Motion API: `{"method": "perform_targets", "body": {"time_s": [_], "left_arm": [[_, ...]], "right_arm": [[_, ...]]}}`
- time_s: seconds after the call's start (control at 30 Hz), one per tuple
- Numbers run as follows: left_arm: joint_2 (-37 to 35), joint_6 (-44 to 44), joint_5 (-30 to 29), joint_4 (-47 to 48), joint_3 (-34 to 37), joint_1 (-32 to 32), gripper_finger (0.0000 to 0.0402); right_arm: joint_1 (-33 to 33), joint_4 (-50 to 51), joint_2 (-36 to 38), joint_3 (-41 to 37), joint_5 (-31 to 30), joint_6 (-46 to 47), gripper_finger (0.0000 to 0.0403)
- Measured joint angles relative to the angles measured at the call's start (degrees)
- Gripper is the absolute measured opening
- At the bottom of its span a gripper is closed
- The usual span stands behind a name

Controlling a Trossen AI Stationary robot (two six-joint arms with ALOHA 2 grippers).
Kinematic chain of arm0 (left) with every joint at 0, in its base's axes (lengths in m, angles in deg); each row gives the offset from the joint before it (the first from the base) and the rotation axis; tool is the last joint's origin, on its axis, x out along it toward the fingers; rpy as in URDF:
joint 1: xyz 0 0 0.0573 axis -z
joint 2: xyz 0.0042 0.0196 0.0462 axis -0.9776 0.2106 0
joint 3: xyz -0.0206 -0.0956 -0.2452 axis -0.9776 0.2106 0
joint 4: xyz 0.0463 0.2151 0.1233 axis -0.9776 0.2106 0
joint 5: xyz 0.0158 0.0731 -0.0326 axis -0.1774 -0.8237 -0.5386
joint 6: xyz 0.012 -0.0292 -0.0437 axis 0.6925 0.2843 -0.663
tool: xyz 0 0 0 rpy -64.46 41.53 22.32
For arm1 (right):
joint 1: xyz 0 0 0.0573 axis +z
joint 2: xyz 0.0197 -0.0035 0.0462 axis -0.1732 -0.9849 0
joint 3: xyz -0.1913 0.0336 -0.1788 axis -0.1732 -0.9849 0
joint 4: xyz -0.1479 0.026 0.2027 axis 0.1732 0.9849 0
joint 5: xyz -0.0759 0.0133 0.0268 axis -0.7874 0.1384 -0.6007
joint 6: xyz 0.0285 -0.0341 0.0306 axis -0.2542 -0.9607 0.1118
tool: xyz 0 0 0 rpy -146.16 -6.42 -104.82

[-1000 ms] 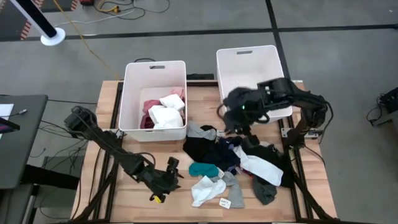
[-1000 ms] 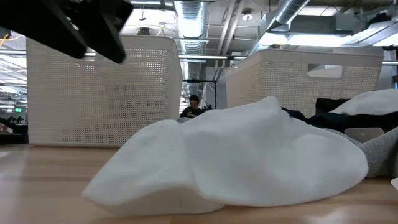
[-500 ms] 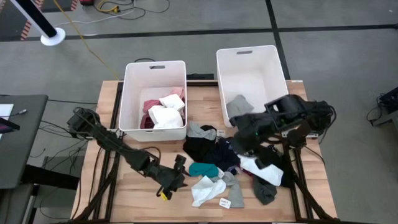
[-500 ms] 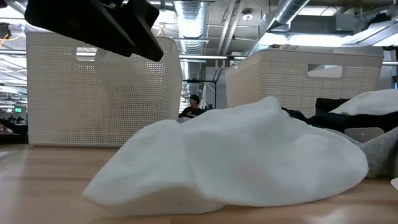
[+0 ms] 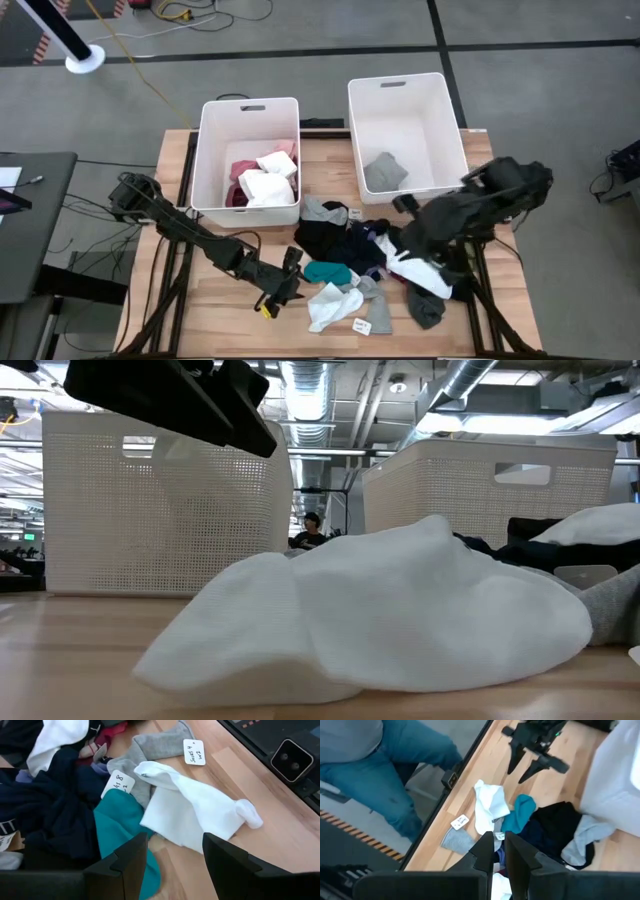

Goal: Sort clothes
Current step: Put the blue sock into the left white bin

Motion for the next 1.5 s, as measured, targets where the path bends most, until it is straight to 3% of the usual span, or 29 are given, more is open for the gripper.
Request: {"method": "perform_targets", "body": {"time_s": [0.53, 0.77, 1.13, 1.3, 1.5], "left_arm": [[0.0, 1.9, 2.7, -0.1, 0.0, -1.1, 0.0185], [0.0, 2.0, 2.7, -0.1, 0.0, -1.1, 0.0185], [0.0, 1.6, 4.5, -0.3, 0.0, -1.1, 0.0185], [2.6, 0.8, 4.4, -1.0, 0.0, -1.6, 0.0185], [8.9, 0.6, 4.4, -4.8, 0.0, -2.0, 0.0185]], "right_arm": [[16.2, -0.1, 8.6, -2.8, -19.7, 9.8, 0.0063], [22.9, -6.6, 20.0, -23.8, -28.3, 19.8, 0.0063], [24.7, -38.1, 35.8, -63.6, -27.8, 20.1, 0.0063], [24.7, -49.6, 38.0, -73.5, -26.5, 20.4, 0.0063], [26.0, -60.2, 36.0, -80.0, -25.5, 20.4, 0.0063]]}}
